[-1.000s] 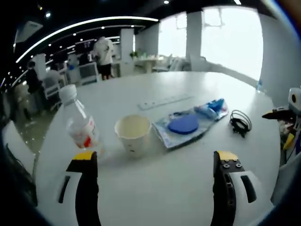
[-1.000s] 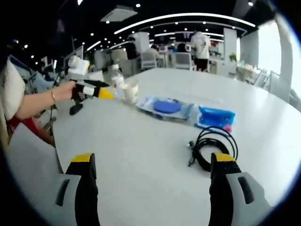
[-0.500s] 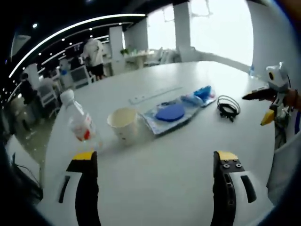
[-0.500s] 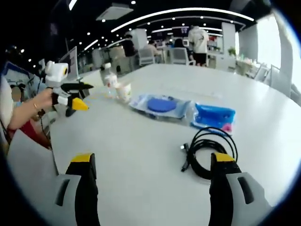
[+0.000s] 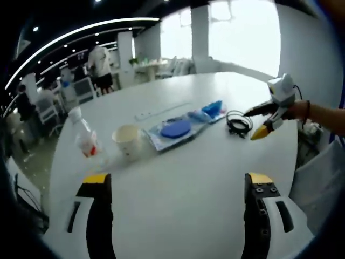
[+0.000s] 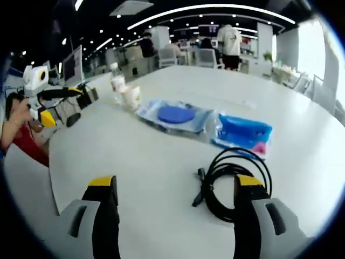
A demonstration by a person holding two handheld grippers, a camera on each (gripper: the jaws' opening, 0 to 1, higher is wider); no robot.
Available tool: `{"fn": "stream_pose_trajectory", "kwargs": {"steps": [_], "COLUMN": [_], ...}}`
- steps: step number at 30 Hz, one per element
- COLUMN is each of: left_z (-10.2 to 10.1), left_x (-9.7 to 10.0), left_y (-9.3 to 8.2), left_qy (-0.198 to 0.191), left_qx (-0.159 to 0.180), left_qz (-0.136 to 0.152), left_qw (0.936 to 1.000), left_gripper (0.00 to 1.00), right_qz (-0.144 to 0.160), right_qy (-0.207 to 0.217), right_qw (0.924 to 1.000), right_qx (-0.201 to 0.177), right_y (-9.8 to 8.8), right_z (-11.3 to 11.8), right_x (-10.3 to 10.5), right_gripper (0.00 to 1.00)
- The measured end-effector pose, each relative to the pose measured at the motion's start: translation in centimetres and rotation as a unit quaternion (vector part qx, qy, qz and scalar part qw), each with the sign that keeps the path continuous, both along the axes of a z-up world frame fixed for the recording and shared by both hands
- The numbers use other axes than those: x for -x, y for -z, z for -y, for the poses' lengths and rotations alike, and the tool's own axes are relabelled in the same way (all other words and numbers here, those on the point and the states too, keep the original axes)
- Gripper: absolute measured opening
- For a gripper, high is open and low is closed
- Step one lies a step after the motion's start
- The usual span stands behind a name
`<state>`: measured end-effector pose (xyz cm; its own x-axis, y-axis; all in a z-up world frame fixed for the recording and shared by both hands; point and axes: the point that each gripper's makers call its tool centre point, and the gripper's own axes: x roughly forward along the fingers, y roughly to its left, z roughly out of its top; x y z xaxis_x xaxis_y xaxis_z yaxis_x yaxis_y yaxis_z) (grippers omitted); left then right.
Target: Arrange the tabletop items into an orderly group along one side of the table until the central work area is clear of visible clutter.
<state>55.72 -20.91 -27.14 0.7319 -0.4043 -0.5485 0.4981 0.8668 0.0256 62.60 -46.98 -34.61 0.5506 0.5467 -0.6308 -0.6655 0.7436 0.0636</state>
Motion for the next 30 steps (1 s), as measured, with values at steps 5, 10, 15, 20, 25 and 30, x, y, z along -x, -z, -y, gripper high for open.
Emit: {"fn": "stream_pose_trajectory", "kwargs": {"steps": [5,10,15,20,25,30], "left_z": [-0.3,0.1,-0.6,-0.4,-0.5,-0.3], "left_x": [0.4,1.2,1.6,1.8,2.0,2.3], "left_y": [1.0,0.5,0.9,1.6,1.7,1.9], "left_qy": [0.004,0.014,0.013,0.016,0.01,0.011], "left_qx": [-0.008,-0.006,-0.026,-0.005,-0.008,-0.008], "left_qz": [-0.009,-0.002,-0.002,-0.018,-0.016,-0.019], "left_qw": [0.9999,0.9999,0.9996,0.9997,0.9998,0.9997], "left_gripper": [0.99,0.99,0.98,0.96,0.95,0.95], "right_qz": [-0.012,-0.017,-0.017,-0.019,-0.025,-0.033], "right_qy": [-0.021,-0.004,0.015,0.037,0.05,0.055], "right_qw": [0.9996,0.9998,0.9996,0.999,0.998,0.9969], "right_qx": [0.014,0.013,0.017,0.015,0.029,0.046], "right_y": [1.6,2.7,3.4,4.0,4.4,5.5], "right_z": [-0.1,0.4,1.0,1.4,1.8,2.0], "right_x": [-0.4,-1.9,-2.9,-3.3,-3.4,-3.0], "right_gripper": [0.83,0.75,0.59,0.37,0.31,0.26]}}
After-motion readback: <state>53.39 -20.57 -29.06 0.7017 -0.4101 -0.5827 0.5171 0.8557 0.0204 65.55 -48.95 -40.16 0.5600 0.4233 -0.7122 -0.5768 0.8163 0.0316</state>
